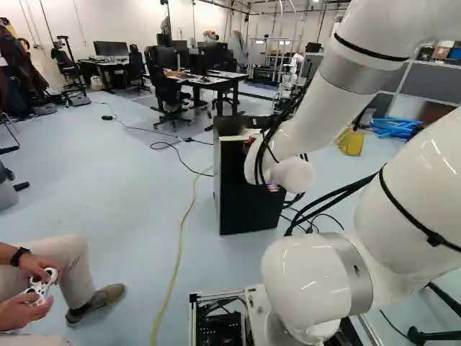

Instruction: Grab a drink from the fridge

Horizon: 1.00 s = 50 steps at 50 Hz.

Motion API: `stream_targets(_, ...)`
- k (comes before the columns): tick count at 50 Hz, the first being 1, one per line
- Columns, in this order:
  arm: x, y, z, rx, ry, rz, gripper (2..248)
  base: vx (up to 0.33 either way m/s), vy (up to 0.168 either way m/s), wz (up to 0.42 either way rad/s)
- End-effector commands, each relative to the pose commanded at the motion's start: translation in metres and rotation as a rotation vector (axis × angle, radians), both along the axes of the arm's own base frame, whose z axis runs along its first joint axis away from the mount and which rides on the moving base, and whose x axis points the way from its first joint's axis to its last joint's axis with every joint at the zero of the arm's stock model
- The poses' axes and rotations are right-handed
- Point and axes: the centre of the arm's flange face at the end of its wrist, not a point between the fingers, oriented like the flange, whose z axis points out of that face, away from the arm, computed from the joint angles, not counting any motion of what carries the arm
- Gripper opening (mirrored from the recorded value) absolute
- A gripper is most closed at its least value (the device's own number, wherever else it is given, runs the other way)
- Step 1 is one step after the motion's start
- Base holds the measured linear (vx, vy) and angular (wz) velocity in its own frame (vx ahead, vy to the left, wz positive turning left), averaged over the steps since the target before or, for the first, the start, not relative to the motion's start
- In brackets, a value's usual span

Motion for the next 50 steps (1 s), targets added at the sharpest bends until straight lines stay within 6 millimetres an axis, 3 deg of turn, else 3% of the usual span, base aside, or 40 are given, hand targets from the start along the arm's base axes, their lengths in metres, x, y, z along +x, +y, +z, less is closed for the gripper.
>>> stream_targets(24,-0.028,0.003,-0.010,0.003,0.014,0.002,98,0.000,0.000,0.000)
stream_targets(50,-0.034,0.003,-0.013,0.003,0.016,0.003,98,0.000,0.000,0.000)
